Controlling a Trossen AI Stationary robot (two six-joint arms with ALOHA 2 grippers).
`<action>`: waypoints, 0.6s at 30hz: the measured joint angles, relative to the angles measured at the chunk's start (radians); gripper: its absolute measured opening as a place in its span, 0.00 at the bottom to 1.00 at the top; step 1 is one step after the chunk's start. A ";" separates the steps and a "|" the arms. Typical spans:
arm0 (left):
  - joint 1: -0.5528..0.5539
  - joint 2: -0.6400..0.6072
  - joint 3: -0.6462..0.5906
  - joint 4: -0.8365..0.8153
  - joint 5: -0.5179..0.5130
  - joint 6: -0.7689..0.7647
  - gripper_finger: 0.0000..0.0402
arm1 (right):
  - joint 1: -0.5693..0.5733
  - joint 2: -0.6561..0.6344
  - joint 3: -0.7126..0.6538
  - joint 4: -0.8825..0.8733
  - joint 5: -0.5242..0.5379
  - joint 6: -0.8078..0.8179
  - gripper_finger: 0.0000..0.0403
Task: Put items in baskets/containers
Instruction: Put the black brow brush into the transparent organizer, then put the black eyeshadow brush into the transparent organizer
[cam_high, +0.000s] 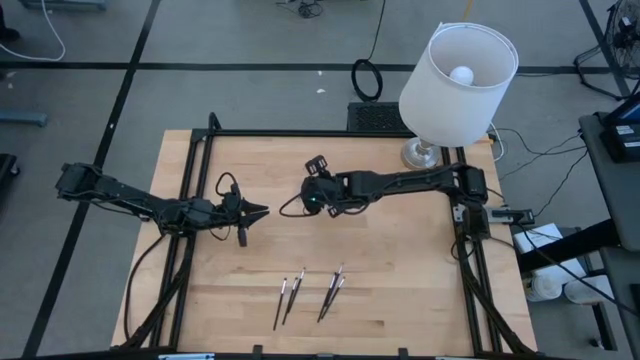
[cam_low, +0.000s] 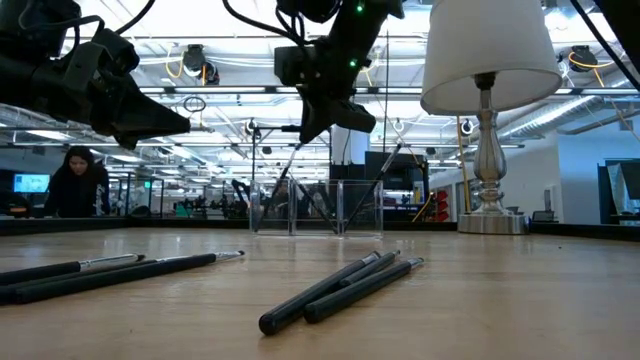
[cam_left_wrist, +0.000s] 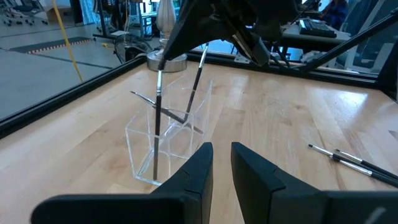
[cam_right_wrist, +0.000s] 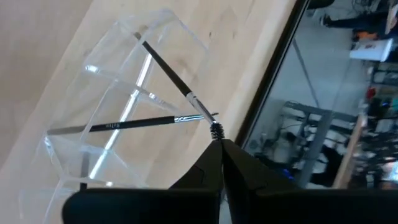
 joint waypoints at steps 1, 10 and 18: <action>0.000 0.000 0.000 0.000 0.000 0.000 0.16 | -0.008 0.000 0.000 -0.003 -0.010 0.022 0.00; 0.000 0.000 0.000 0.000 0.000 -0.001 0.16 | -0.081 -0.001 0.000 -0.038 -0.248 0.192 0.06; 0.000 0.000 0.000 -0.002 0.000 0.000 0.16 | -0.084 -0.015 0.000 -0.043 -0.261 0.229 0.24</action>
